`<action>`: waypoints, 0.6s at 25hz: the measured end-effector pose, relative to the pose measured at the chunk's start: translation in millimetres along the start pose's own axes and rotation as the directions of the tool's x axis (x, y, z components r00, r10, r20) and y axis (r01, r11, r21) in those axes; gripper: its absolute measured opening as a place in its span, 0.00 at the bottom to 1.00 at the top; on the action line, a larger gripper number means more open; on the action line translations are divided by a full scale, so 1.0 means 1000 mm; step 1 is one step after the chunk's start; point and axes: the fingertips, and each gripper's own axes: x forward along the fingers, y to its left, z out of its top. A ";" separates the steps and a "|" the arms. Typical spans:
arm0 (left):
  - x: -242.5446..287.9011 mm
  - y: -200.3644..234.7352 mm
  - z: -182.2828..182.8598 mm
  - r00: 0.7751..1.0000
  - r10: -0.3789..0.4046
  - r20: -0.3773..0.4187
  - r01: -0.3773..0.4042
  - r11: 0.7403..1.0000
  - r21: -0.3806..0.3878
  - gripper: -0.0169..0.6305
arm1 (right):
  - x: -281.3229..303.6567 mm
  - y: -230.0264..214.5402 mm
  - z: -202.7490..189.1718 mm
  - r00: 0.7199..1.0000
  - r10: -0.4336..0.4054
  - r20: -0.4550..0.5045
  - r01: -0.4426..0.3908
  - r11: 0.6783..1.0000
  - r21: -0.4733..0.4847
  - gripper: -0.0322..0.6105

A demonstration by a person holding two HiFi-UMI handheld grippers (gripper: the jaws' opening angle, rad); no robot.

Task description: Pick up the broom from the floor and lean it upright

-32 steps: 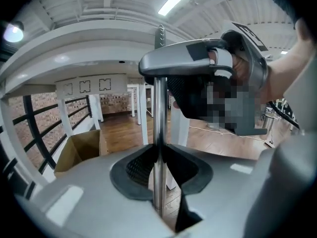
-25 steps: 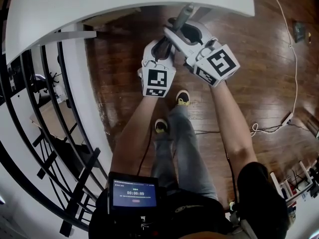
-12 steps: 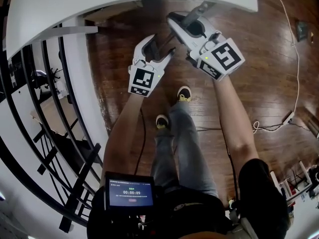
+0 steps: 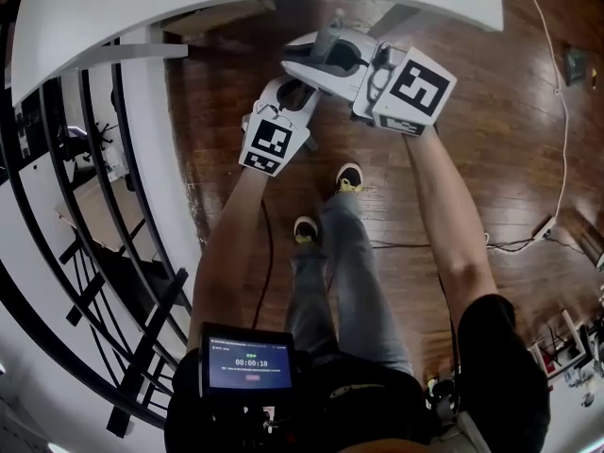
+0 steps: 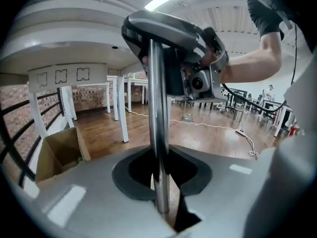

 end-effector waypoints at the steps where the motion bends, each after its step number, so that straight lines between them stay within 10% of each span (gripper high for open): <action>1: 0.004 0.003 -0.003 1.000 0.008 -0.011 -0.008 1.000 -0.018 0.14 | 0.001 -0.006 -0.004 0.999 -0.048 -0.017 0.048 0.999 -0.022 0.13; 8: 0.026 0.032 0.003 0.980 0.196 -0.029 -0.198 0.965 -0.172 0.14 | -0.015 -0.034 -0.028 0.939 -0.337 -0.067 0.330 0.940 -0.090 0.26; 15: 0.031 0.032 0.009 0.979 0.203 -0.005 -0.201 0.968 -0.152 0.17 | -0.034 -0.039 -0.034 0.919 -0.391 -0.052 0.389 0.920 -0.052 0.27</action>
